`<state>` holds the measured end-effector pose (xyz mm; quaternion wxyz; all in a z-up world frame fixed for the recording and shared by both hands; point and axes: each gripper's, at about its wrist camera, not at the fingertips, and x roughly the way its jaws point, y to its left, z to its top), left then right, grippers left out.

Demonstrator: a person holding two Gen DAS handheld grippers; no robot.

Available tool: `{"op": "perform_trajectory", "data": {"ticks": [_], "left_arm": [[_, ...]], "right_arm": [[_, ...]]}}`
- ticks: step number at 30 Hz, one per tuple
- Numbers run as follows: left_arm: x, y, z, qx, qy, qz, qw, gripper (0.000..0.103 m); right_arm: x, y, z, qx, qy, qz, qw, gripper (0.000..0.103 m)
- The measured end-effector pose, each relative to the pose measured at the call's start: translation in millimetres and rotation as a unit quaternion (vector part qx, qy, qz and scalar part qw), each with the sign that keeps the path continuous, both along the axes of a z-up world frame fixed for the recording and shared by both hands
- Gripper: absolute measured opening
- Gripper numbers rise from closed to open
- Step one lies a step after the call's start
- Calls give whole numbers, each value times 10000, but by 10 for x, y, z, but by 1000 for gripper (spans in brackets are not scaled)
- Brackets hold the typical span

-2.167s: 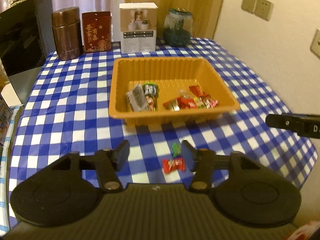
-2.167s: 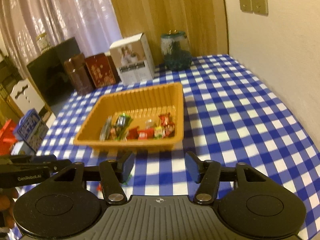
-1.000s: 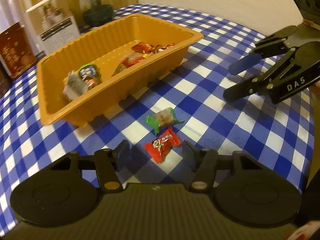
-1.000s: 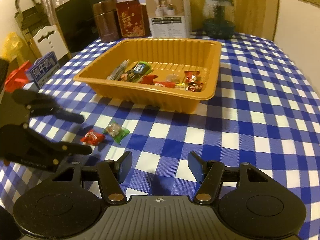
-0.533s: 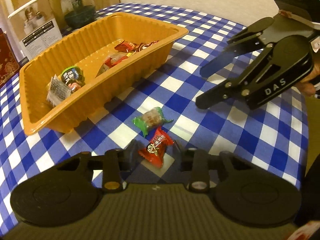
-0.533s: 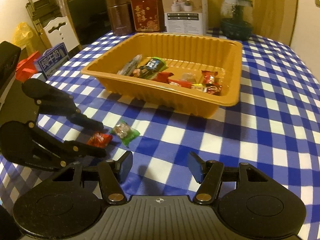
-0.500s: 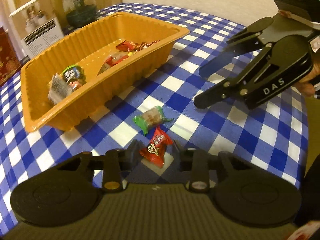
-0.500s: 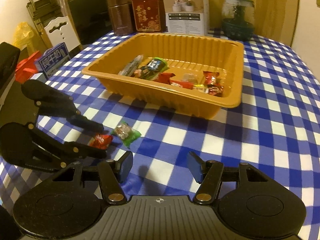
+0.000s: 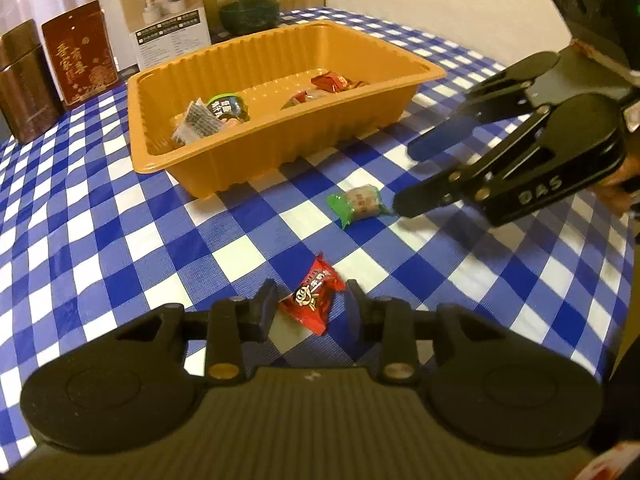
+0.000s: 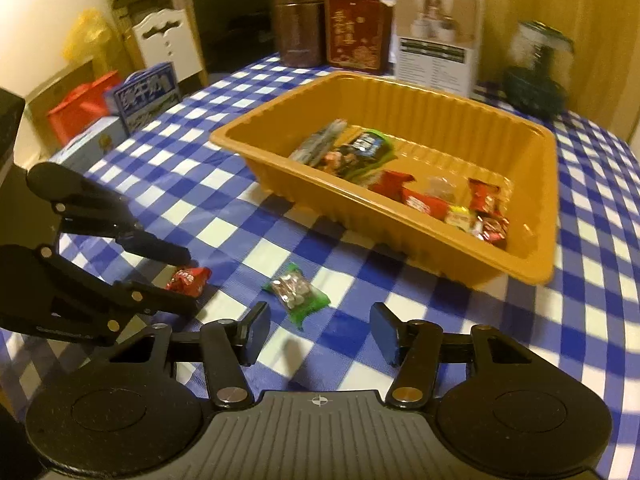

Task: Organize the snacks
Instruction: 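Move the left gripper to the red candy packet while the right gripper approaches the green-wrapped candy, then grasp the red candy packet with the left gripper while the right gripper grasps the green-wrapped candy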

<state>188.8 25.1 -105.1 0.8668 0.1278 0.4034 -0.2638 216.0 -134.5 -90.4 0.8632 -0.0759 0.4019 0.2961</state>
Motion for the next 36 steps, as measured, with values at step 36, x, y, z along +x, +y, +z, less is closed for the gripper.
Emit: {"op": "perform_trajectory", "data": {"ticks": [36], "left_arm": [[67, 109, 3, 369, 10, -1272, 9912, 41]], "right_arm": [[-85, -85, -104, -141, 44, -68, 9999, 22]]}}
